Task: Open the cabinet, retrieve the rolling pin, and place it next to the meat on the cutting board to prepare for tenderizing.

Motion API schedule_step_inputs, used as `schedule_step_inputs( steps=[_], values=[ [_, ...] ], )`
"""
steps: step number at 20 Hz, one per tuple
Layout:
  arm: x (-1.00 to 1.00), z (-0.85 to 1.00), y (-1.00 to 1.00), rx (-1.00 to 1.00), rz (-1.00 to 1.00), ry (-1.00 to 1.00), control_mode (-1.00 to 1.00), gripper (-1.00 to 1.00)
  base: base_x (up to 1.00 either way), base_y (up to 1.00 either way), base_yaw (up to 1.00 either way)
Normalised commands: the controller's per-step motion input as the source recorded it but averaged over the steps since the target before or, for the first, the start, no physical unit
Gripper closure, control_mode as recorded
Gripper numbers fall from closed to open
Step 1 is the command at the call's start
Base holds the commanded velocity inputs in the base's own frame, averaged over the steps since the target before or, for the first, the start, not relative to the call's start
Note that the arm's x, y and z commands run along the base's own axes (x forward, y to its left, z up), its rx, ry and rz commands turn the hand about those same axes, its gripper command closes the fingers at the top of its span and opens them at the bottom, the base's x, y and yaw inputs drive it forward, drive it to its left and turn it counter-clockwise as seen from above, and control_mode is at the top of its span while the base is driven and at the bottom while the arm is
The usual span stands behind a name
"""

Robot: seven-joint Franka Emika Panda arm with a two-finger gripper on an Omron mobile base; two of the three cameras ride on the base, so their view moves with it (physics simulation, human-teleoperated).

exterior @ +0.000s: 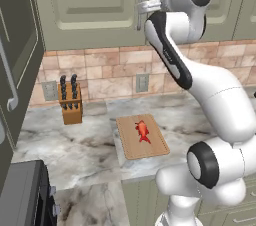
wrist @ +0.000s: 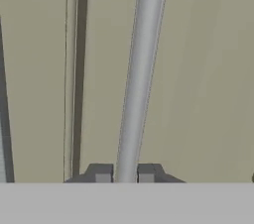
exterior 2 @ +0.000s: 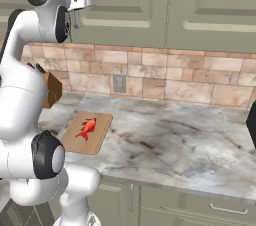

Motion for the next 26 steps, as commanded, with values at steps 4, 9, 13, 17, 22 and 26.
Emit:
schedule_step_inputs(
  steps=[4,9,13,17,22,26],
  values=[
    [-0.02,-0.14,-0.01,0.0,0.04,0.0,-1.0,1.0,0.0,0.0,0.0],
    [-0.49,-0.02,-0.19,0.02,0.0,0.0,-1.0,1.0,0.0,0.0,0.0],
    [-0.74,0.01,-0.28,0.04,0.0,0.0,-1.0,1.0,0.0,0.0,0.0],
    [-0.96,0.01,-0.42,0.06,0.0,-0.01,-1.0,1.0,0.0,0.0,0.0],
    [-0.99,-0.03,-0.62,0.09,0.03,-0.04,-1.0,1.0,0.0,0.0,0.0],
    [-0.75,-0.1,-0.73,0.13,0.08,-0.01,-1.0,1.0,0.0,0.0,0.0]
  ],
)
